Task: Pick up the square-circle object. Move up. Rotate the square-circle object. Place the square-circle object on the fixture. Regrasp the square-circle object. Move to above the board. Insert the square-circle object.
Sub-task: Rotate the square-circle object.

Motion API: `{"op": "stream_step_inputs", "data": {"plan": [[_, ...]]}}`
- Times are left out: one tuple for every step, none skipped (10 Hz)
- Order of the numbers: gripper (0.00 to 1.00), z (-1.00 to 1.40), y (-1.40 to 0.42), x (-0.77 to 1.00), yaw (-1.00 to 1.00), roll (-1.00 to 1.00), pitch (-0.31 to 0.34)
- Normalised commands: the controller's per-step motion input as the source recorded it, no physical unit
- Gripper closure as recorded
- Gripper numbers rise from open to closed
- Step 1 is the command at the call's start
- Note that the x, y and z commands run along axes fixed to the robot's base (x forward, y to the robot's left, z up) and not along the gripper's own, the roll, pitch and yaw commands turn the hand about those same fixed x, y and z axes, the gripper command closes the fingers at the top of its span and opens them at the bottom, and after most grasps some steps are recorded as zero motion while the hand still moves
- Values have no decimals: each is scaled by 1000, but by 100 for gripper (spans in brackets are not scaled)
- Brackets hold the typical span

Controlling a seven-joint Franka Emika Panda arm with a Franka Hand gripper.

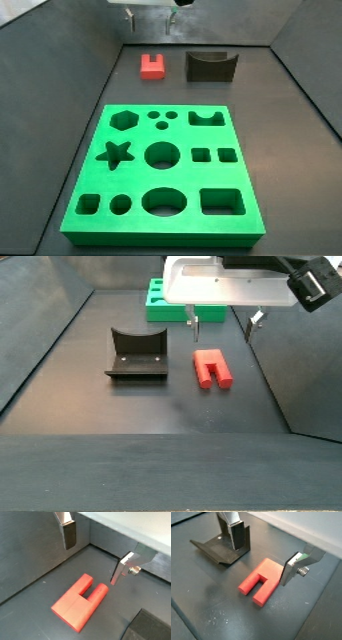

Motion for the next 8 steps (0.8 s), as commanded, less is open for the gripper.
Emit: {"op": "stream_step_inputs", "data": {"plan": [[0, -26, 0, 31, 252, 3, -52], [0, -1000, 0, 0, 0, 0, 0], [0, -1000, 0, 1, -31, 0, -3], [0, -1000, -1, 16, -29, -8, -25], [0, -1000, 0, 21, -24, -14, -31], [0, -1000, 1, 29, -10, -31, -33], [0, -1000, 1, 38, 0, -43, -32], [0, -950, 4, 50, 11, -58, -28]]}}
